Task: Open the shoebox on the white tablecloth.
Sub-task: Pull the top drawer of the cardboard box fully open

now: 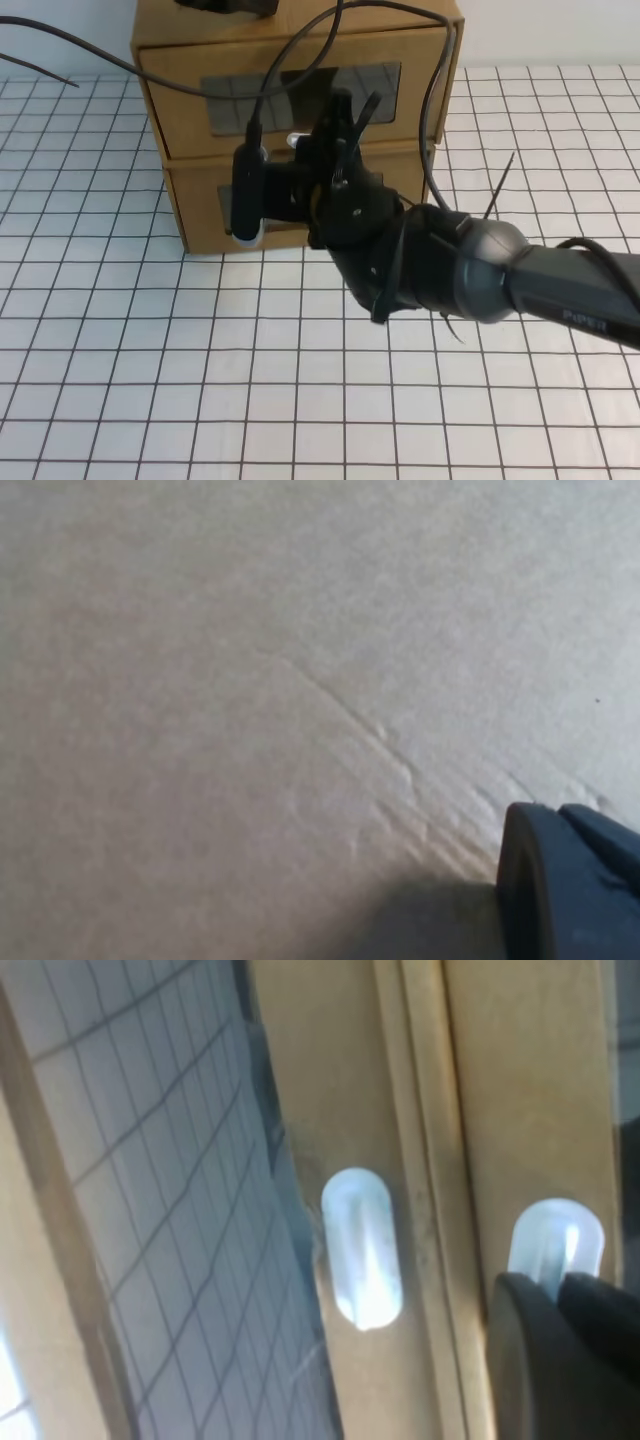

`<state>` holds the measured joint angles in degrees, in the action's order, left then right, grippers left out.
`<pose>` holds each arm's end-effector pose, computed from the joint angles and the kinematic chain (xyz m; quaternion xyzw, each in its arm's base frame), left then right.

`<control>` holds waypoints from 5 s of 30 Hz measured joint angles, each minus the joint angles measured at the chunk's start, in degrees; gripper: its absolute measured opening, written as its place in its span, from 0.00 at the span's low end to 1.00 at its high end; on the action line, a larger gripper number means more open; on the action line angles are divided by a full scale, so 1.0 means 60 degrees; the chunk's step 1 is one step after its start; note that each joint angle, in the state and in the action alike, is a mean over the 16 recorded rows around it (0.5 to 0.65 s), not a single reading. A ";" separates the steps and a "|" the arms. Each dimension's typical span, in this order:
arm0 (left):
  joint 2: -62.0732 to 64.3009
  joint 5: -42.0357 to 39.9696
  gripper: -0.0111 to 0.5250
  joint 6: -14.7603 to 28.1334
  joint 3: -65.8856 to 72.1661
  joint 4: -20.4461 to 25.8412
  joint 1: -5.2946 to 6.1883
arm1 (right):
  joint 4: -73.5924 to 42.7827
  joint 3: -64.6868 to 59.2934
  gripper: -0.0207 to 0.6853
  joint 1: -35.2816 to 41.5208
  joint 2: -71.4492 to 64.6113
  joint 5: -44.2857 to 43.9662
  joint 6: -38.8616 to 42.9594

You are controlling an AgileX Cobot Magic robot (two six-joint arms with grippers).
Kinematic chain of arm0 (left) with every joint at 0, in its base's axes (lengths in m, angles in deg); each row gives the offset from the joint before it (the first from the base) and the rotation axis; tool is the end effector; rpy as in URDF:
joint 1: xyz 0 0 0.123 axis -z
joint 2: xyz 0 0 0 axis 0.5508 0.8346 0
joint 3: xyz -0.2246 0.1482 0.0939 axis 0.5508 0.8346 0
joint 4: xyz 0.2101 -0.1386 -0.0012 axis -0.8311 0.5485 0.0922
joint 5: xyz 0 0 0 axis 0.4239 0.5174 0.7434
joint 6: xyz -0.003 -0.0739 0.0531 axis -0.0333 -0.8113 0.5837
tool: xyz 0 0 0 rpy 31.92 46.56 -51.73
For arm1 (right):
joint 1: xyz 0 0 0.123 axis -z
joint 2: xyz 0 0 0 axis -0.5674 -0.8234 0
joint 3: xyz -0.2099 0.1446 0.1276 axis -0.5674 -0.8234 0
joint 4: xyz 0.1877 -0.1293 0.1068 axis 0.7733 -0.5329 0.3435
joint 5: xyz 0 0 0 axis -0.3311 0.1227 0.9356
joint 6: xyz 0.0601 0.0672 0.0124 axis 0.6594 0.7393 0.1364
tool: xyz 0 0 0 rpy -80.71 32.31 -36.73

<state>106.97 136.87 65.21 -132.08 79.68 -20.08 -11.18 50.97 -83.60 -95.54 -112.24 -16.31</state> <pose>0.4306 -0.1474 0.4023 0.2950 0.8502 -0.2326 0.3689 0.3385 0.3173 0.2531 -0.5642 0.5765 -0.2818 0.5196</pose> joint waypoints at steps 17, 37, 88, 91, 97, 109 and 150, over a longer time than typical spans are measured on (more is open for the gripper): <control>0.0000 0.0043 0.02 -0.0055 0.0000 0.0010 0.0000 | -0.0025 -0.2872 0.05 -0.1467 0.1832 -0.1091 0.0775; -0.0254 0.0413 0.02 -0.0129 -0.0576 0.0198 0.0000 | 0.2397 -0.4251 0.17 -0.3935 0.3766 -0.3514 0.2284; -1.8325 -0.9466 0.02 -0.0058 1.9287 -0.1715 0.1033 | 1.3832 -0.7211 0.01 0.1493 1.5399 -0.2858 -0.2817; -1.8714 -1.0159 0.02 -0.0058 2.0340 -0.1696 0.1033 | 1.3960 -0.7835 0.01 0.1493 1.5407 -0.1621 -0.2770; -1.8929 -1.0716 0.02 -0.0097 2.1751 -0.1614 0.1040 | 1.4200 -0.9016 0.01 0.1493 1.5407 0.0654 -0.2671; -1.8933 -0.9316 0.02 -0.0262 2.2459 -0.1414 0.1050 | 1.4897 -1.0593 0.01 0.1493 1.5394 0.2497 -0.2610; -1.8933 -0.8580 0.02 -0.0297 2.2462 -0.1388 0.1050 | 1.3438 -1.4020 0.01 0.7397 1.9137 0.3992 -0.2711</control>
<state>-6.63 85.39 63.43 2.70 71.35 -13.77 69.44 -33.15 -39.22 19.28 -88.29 -32.57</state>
